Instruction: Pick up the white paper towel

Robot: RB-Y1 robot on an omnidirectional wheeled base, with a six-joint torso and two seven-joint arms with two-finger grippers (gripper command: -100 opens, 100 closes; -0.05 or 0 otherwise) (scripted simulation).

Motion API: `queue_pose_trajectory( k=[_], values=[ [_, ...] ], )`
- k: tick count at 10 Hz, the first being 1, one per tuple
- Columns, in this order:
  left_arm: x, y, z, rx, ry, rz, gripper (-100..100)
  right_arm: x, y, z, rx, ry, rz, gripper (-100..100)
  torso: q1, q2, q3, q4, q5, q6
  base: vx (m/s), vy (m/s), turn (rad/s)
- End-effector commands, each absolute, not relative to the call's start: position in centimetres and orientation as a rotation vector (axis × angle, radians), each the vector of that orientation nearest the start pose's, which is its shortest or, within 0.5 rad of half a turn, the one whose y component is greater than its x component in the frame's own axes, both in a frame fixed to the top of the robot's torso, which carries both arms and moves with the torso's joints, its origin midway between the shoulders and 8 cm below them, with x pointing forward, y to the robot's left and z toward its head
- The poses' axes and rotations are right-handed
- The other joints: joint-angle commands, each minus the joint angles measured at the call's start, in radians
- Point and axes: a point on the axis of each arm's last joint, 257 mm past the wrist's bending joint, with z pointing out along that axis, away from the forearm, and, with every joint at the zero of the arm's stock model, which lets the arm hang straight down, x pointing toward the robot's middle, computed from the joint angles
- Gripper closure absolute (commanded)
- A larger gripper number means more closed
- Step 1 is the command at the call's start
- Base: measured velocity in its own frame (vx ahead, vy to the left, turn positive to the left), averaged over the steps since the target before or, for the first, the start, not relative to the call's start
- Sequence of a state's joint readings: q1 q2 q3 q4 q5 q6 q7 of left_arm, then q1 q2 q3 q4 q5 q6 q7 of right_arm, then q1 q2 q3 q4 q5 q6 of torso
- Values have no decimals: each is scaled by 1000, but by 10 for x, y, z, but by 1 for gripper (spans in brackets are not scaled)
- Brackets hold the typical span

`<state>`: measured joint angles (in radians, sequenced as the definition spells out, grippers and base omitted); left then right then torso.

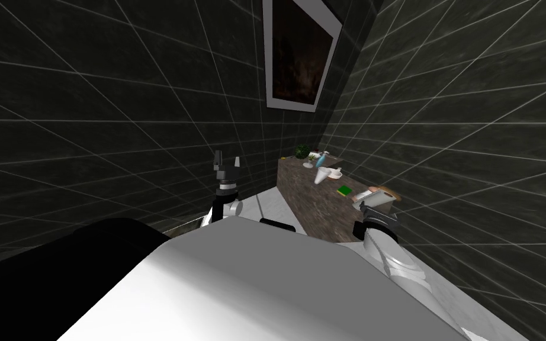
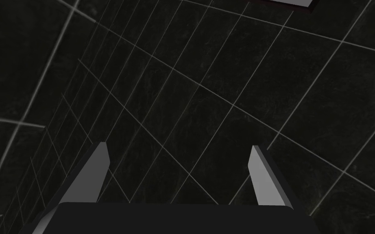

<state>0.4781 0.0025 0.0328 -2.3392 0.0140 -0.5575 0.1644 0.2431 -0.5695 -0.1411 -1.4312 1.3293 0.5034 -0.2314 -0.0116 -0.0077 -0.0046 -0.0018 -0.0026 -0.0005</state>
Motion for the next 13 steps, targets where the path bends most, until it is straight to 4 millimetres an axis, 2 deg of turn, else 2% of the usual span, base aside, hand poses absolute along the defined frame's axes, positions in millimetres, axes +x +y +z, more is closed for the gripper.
queue_pose_trajectory(
  k=[1, 4, 5, 7, 9, 10, 13],
  values=[
    [319, 283, 68, -600, 472, -1472, 0, 368, -637, -255, 403, 1623, -781, -100, 0, 0, 0, 0, 0, 0, -23, 3, 198],
    [319, 283, 68, -600, 472, -1472, 0, 365, -642, -247, 453, 1576, -765, -100, 0, 1, 1, 0, 0, 0, -19, 1, 49],
    [319, 283, 68, -600, 472, -1472, 0, 355, -645, -247, 399, 1582, -802, -100, 0, 1, 0, 0, 0, 0, -28, 8, 257],
    [319, 283, 68, -600, 472, -1472, 0, 352, -649, -237, 433, 1536, -796, -100, 0, 2, 1, 0, 0, 0, -27, 0, 50],
    [319, 283, 68, -600, 472, -1472, 0, 352, -649, -238, 436, 1536, -791, -100, 0, 0, 0, 0, 0, 0, -1, 1, -11],
    [319, 283, 68, -600, 472, -1472, 0, 352, -649, -238, 441, 1533, -789, 100, 0, 0, 0, 0, 0, 0, 0, 0, 0],
    [319, 283, 68, -600, 472, -1472, 0, 352, -649, -238, 440, 1533, -789, 100, 0, 0, 0, 0, 0, 0, 0, 0, 0]
  ],
)
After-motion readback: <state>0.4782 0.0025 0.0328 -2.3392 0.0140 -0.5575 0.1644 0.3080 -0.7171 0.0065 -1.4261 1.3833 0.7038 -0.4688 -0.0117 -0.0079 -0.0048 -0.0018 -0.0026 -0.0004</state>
